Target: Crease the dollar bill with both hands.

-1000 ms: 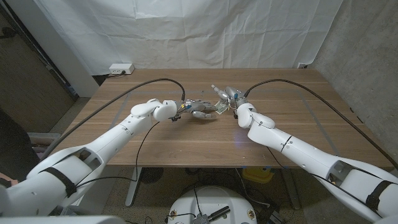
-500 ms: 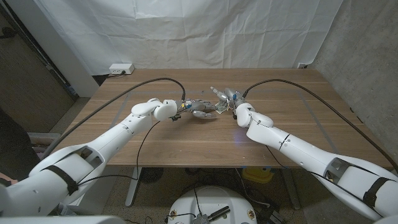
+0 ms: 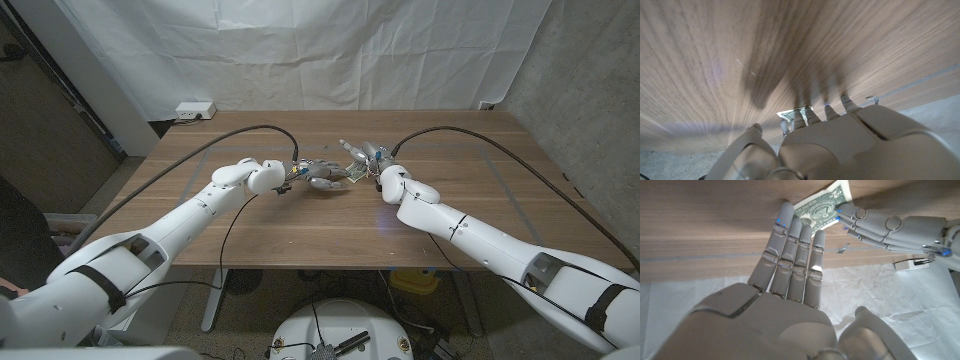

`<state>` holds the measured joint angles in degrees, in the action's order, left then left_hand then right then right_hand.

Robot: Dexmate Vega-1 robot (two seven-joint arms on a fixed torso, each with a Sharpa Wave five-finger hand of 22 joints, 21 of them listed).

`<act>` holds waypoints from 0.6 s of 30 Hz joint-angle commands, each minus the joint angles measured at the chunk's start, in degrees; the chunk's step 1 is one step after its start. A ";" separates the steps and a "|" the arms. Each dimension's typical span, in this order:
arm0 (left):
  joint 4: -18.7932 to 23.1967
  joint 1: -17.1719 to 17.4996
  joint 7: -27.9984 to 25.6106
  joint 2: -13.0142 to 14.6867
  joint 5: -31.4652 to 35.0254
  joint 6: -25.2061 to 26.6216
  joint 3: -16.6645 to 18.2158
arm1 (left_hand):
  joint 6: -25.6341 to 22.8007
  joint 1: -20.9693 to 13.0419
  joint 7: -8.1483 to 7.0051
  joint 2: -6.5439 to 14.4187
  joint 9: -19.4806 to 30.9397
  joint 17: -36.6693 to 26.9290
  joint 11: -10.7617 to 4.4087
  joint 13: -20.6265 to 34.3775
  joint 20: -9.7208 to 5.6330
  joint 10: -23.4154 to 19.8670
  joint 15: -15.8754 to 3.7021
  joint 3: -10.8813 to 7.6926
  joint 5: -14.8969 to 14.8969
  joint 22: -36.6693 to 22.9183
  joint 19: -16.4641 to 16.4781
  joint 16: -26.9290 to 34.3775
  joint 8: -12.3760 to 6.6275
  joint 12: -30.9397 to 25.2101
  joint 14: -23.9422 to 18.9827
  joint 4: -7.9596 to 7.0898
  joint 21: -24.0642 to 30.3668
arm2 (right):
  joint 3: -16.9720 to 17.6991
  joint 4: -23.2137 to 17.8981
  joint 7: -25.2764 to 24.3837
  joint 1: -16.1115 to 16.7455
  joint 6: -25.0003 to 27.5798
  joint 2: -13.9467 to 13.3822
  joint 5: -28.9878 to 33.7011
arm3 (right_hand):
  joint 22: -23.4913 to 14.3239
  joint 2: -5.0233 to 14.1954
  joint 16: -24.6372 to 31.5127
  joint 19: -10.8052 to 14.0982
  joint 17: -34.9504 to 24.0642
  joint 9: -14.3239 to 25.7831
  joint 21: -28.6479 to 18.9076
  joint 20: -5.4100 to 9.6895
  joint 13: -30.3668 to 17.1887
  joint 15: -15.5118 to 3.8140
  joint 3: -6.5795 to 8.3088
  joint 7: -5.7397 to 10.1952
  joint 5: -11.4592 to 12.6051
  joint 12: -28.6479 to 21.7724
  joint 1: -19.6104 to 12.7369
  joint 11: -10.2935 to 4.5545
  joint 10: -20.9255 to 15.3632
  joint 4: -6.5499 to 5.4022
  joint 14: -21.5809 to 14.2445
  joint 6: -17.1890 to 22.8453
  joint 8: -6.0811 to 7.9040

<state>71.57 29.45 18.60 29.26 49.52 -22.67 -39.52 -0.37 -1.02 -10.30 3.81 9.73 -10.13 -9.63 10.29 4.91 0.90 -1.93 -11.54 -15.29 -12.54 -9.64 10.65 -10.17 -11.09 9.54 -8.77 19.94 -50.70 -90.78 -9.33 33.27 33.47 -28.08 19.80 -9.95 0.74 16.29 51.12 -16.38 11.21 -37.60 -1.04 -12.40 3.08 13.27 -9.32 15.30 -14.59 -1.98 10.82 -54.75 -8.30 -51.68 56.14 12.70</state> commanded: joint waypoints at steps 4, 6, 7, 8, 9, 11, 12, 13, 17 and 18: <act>2.03 1.27 -0.55 0.77 0.12 0.48 0.71 | 0.26 -0.24 -0.14 0.13 0.32 -0.08 -0.02 0.29 -0.25 0.16 -3.05 0.25 -0.57 0.08 -10.11 -0.07 -0.34 -0.40 0.20 -0.08 0.33 | 2.25 -4.64 -3.48 2.77 -1.46 -1.58 0.21 | -0.34 0.06 -0.15 -0.34 -0.13 0.00 0.17 0.09 -0.15 0.17 -0.36 -0.01 0.34 0.38 0.31 -0.01 0.54 -0.10 0.43 -0.43 -0.31; 2.32 1.49 -0.62 0.84 0.03 0.57 0.87 | 0.23 -0.25 -0.12 0.14 0.32 -0.08 0.00 0.29 -0.30 0.14 -3.04 0.28 -0.58 0.08 -10.05 -0.08 -0.36 -0.42 0.21 -0.08 0.36 | 2.72 -5.34 -4.25 3.36 -1.90 -1.72 0.18 | -0.34 0.09 -0.15 -0.38 -0.14 0.00 0.22 0.06 -0.14 0.16 -0.37 -0.05 0.36 0.41 0.29 0.01 0.56 -0.08 0.44 -0.46 -0.33; 2.46 1.60 -0.71 0.89 0.02 0.60 0.94 | 0.21 -0.25 -0.07 0.15 0.32 -0.08 0.04 0.29 -0.33 0.15 -3.07 0.29 -0.58 0.08 -9.92 -0.06 -0.37 -0.42 0.17 -0.08 0.41 | 3.32 -5.59 -4.80 3.88 -2.51 -1.64 -0.35 | -0.34 0.11 -0.16 -0.40 -0.14 0.00 0.25 0.06 -0.14 0.07 -0.37 -0.14 0.37 0.44 0.27 0.03 0.58 -0.07 0.46 -0.50 -0.36; 2.58 1.71 -0.75 0.91 -0.03 0.65 1.02 | 0.24 -0.26 -0.11 0.16 0.32 -0.07 0.05 0.29 -0.24 0.15 -3.07 0.32 -0.59 0.08 -10.09 -0.07 -0.37 -0.42 0.17 -0.08 0.35 | 3.85 -5.74 -5.31 4.34 -3.45 -1.67 -0.87 | -0.34 0.13 -0.16 -0.39 -0.14 0.01 0.27 0.05 -0.14 0.10 -0.38 -0.14 0.38 0.52 0.25 0.03 0.75 -0.06 0.47 -0.49 -0.36; 2.66 1.78 -0.85 0.93 -0.03 0.67 1.08 | 0.24 -0.26 -0.10 0.16 0.32 -0.07 0.06 0.29 -0.25 0.15 -3.08 0.32 -0.59 0.08 -10.08 -0.06 -0.37 -0.42 0.14 -0.07 0.35 | 4.14 -5.96 -5.91 4.69 -3.89 -1.70 -0.90 | -0.35 0.14 -0.20 -0.40 -0.14 0.01 0.29 0.05 -0.15 0.14 -0.38 -0.09 0.39 0.52 0.24 0.04 0.75 -0.06 0.57 -0.50 -0.37; 2.76 1.93 -0.99 0.93 -0.07 0.76 1.19 | 0.19 -0.27 -0.04 0.18 0.32 -0.07 0.04 0.29 -0.25 0.08 -3.07 0.36 -0.60 0.08 -9.98 -0.05 -0.40 -0.45 0.11 -0.07 0.39 | 5.33 -6.23 -7.10 5.67 -5.51 -1.55 -1.99 | -0.35 0.17 -0.20 -0.60 -0.14 0.01 0.41 0.00 -0.18 0.21 -0.39 -0.12 0.41 0.53 0.21 0.05 0.76 -0.03 0.59 -0.55 -0.40; 2.71 2.00 -1.08 0.90 -0.33 0.69 1.32 | 0.17 -0.27 -0.08 0.19 0.32 -0.07 0.04 0.29 -0.26 0.11 -3.13 0.37 -0.61 0.08 -9.86 -0.05 -0.41 -0.45 0.13 -0.07 0.44 | 5.78 -6.26 -7.44 6.01 -6.37 -1.58 -2.47 | -0.35 0.20 -0.25 -0.70 -0.14 0.01 0.48 -0.06 -0.19 0.22 -0.39 -0.03 0.43 0.54 0.18 0.04 0.78 -0.02 0.71 -0.65 -0.45; 2.80 2.08 -1.34 0.93 -0.30 0.72 1.41 | 0.15 -0.28 -0.06 0.20 0.32 -0.07 0.08 0.29 -0.26 0.10 -3.13 0.38 -0.61 0.08 -9.62 -0.05 -0.41 -0.45 0.11 -0.06 0.54 | 6.21 -6.30 -7.94 6.37 -6.95 -1.50 -2.82 | -0.35 0.22 -0.34 -0.79 -0.13 0.01 0.54 -0.11 -0.19 0.26 -0.38 0.02 0.45 0.60 0.14 0.06 0.88 0.01 0.91 -0.72 -0.49; 3.29 2.60 -2.33 1.07 -0.76 0.74 2.04 | 0.09 -0.35 -0.03 0.29 0.32 -0.06 0.10 0.29 -0.26 0.01 -3.16 0.42 -0.64 0.09 -9.43 -0.01 -0.45 -0.49 -0.04 -0.03 0.62 | 7.80 -6.29 -10.09 7.89 -10.02 -1.43 -4.11 | -0.37 0.44 -0.58 -1.06 -0.11 0.04 0.88 -0.29 -0.28 0.35 -0.34 0.39 0.56 0.90 -0.16 -0.01 1.51 0.19 1.49 -1.45 -0.81; 3.41 2.80 -2.69 1.09 -1.03 0.71 2.30 | 0.05 -0.38 -0.02 0.32 0.32 -0.06 0.31 0.29 -0.20 -0.08 -3.16 0.43 -0.65 0.10 -9.56 0.01 -0.47 -0.54 -0.12 -0.02 0.57 | 8.39 -6.19 -10.59 8.33 -10.80 -1.27 -4.76 | -0.37 0.48 -0.59 -1.05 -0.11 0.04 0.90 -0.28 -0.30 0.29 -0.32 0.42 0.57 0.90 -0.20 0.00 1.52 0.21 1.52 -1.56 -0.85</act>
<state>73.78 31.06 17.88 30.02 49.56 -22.11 -38.51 -0.30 -0.84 -10.23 4.03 9.73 -10.13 -9.64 10.35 4.92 0.91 -1.93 -11.39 -15.72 -12.27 -9.64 10.65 -10.42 -11.24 9.54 -8.94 20.15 -46.95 -95.51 -15.30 37.36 28.68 -29.45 18.17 -10.02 0.74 15.89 50.17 -16.37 11.21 -36.73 -1.32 -12.40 3.45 12.88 -8.90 15.30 -13.75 -1.99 10.65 -53.52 -8.37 -50.62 55.11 12.04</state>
